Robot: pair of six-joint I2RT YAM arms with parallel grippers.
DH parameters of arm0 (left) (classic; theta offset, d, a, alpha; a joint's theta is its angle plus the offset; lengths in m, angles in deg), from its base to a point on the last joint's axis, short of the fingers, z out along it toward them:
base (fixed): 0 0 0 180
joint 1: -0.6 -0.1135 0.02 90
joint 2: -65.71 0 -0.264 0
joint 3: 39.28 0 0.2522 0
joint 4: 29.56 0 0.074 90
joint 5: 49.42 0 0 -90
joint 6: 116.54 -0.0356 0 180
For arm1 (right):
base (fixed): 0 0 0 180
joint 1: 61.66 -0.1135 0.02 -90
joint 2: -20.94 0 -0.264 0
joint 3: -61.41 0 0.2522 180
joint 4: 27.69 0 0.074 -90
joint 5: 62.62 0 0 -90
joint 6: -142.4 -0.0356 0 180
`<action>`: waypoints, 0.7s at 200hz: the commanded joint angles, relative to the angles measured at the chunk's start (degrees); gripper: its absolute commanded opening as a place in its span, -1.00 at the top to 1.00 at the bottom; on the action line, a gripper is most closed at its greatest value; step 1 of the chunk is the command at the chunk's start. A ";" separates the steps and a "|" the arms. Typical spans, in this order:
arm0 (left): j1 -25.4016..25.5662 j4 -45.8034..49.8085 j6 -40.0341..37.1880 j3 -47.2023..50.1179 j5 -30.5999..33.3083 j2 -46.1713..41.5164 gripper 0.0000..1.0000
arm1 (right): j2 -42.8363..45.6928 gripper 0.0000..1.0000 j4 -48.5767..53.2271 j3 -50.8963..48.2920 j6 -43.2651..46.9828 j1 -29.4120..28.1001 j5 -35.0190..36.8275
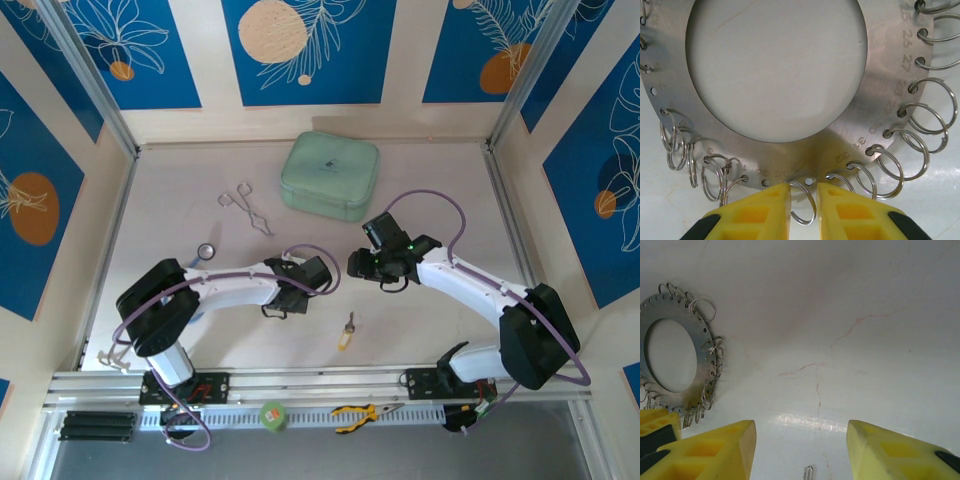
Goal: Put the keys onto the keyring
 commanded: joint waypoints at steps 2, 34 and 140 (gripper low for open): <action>0.47 0.69 1.15 -0.27 1.34 0.90 0.62 | 1.14 -0.02 0.54 -0.55 -0.22 -0.33 -0.31; 0.49 0.99 1.69 0.08 2.02 0.95 0.63 | 1.15 0.00 0.56 -0.54 -0.19 -0.33 -0.31; 0.48 1.74 3.38 1.40 3.69 0.60 0.71 | 1.06 0.00 0.34 -0.60 -0.28 -0.31 -0.66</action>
